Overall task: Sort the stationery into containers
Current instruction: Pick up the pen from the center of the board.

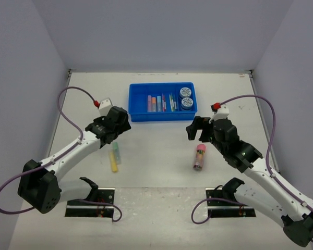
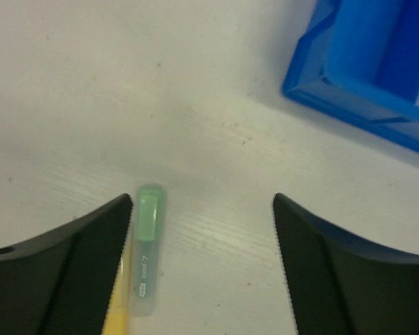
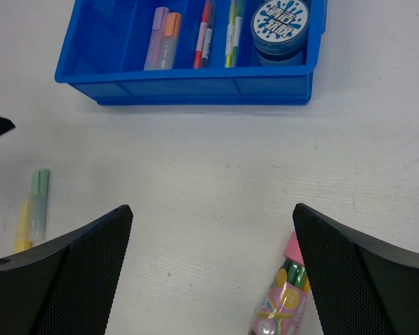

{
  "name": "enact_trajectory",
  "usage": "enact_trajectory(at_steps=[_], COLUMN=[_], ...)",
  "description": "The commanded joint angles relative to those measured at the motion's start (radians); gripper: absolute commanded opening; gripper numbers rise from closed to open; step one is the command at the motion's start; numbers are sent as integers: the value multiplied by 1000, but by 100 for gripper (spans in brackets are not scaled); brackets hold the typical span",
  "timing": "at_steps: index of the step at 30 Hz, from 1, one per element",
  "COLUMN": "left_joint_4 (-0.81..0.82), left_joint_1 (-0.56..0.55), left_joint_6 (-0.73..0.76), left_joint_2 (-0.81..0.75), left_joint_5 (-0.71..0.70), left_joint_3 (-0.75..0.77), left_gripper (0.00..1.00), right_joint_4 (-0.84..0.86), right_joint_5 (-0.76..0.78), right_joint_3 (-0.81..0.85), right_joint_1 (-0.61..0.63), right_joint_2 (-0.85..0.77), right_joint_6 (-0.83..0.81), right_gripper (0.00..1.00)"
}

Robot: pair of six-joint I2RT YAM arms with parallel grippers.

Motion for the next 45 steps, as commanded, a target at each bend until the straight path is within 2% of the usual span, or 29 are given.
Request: enact_trajectory(at_steps=[1, 3, 15, 22, 29, 31, 33, 36, 39, 45], left_joint_4=[26, 31, 74, 118, 140, 148, 158, 151, 123, 138], left_joint_1=[5, 5, 7, 7, 7, 7, 7, 7, 7, -7], left_joint_6=[-25, -38, -30, -16, 0, 9, 19, 23, 33, 123], left_joint_2=[-2, 20, 174, 192, 223, 236, 248, 241, 185, 34], left_joint_5=[13, 17, 35, 72, 112, 123, 141, 150, 147, 185], left_joint_3=[-88, -105, -146, -187, -203, -211, -218, -215, -182, -101], left_gripper=[68, 61, 54, 45, 44, 38, 20, 6, 1, 0], right_joint_4=[44, 44, 45, 45, 45, 45, 45, 47, 47, 47], right_joint_5=[-16, -18, -22, -24, -30, -28, -27, -22, -22, -11], right_joint_3=[-14, -13, -17, -16, -15, -16, -17, -17, -14, -14], right_joint_1=[-4, -4, -4, -5, -6, -5, -4, -4, -4, -6], right_joint_2=[-11, -8, -4, -4, 1, -1, -1, -2, 4, 4], right_joint_6=[-10, -9, -11, -11, -11, -10, -9, -9, -8, -9], right_gripper=[99, 99, 99, 99, 99, 99, 99, 99, 99, 99])
